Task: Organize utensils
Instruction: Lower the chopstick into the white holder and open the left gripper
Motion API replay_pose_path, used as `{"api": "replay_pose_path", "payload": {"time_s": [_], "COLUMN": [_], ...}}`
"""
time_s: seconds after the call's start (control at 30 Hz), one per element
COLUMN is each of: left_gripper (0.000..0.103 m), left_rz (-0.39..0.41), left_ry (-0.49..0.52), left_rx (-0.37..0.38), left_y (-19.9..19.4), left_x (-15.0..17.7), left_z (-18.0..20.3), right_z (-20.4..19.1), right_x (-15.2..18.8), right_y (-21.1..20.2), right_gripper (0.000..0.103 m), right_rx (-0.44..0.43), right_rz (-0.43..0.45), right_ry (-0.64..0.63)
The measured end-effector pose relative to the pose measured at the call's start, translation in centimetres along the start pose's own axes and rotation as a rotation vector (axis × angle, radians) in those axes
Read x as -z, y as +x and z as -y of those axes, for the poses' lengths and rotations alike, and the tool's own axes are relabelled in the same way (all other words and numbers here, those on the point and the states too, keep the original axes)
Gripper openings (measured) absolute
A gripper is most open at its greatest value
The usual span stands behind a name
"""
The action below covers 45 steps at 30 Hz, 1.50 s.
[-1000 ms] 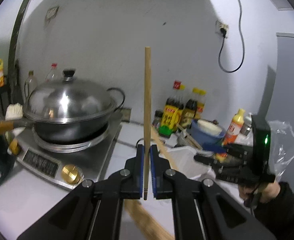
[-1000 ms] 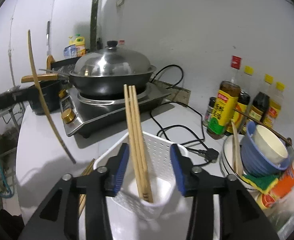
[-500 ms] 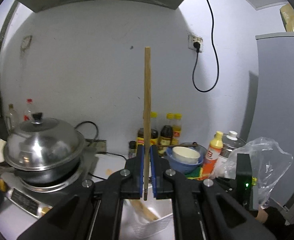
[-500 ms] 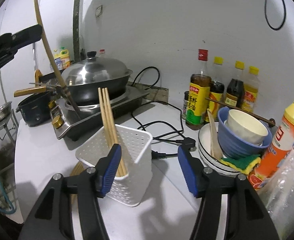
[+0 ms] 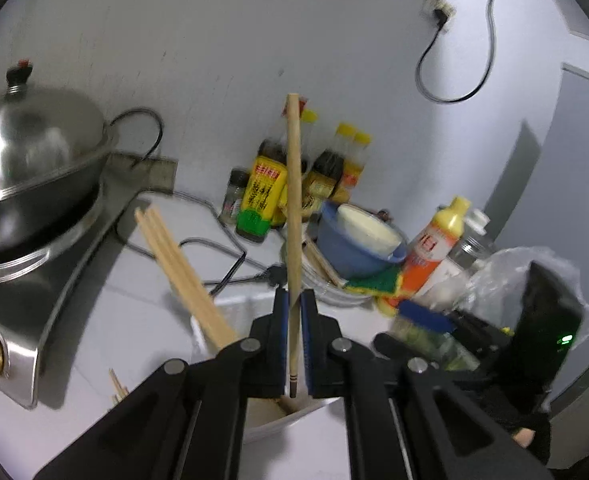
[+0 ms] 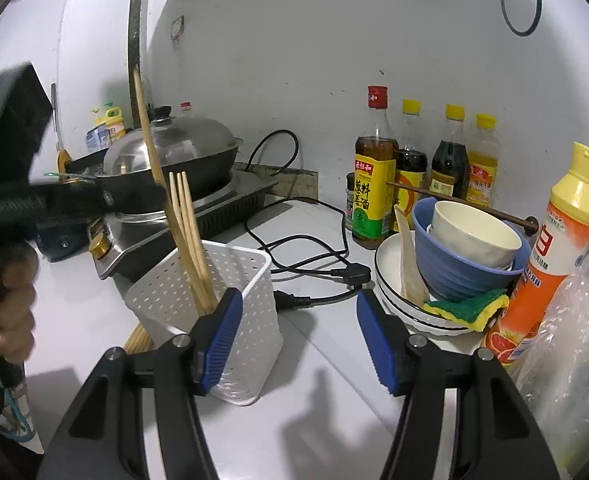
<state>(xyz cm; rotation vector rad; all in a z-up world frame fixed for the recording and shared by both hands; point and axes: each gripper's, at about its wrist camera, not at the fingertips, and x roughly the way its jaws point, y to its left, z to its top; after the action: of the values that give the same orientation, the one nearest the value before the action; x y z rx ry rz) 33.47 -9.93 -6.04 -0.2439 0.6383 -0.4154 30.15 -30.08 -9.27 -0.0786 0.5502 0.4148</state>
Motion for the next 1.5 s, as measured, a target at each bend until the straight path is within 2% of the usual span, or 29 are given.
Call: {"api": "replay_pose_path", "payload": {"time_s": [0.2, 0.23, 0.27, 0.33, 0.6, 0.93, 1.5], "left_gripper": [0.009, 0.018, 0.032, 0.043, 0.043, 0.043, 0.043], "left_rz": [-0.052, -0.060, -0.065, -0.061, -0.057, -0.039, -0.002], "left_ry": [-0.026, -0.027, -0.029, -0.039, -0.056, -0.064, -0.022], "left_rx": [-0.039, -0.040, -0.041, -0.044, -0.072, -0.069, -0.058], "left_y": [1.1, 1.2, 1.2, 1.1, 0.1, -2.5, -8.1], "left_x": [0.7, 0.8, 0.9, 1.1, 1.2, 1.9, 4.1], "left_z": [-1.0, -1.1, -1.2, -1.5, -2.5, -3.1, -2.4], "right_z": [0.0, 0.0, 0.0, -0.1, -0.6, -1.7, -4.6], "right_x": [0.2, 0.2, 0.2, 0.2, 0.1, -0.1, -0.2], "right_y": [0.4, 0.5, 0.5, 0.6, 0.3, -0.4, -4.1], "right_gripper": [0.057, 0.057, 0.057, 0.057, 0.057, 0.058, 0.057], "right_rx": [0.006, 0.008, 0.010, 0.012, 0.018, 0.023, 0.039], "right_rz": [-0.007, -0.007, -0.008, -0.012, -0.008, -0.017, -0.007], "right_ry": [0.007, 0.008, 0.008, 0.006, 0.003, 0.005, -0.027]}}
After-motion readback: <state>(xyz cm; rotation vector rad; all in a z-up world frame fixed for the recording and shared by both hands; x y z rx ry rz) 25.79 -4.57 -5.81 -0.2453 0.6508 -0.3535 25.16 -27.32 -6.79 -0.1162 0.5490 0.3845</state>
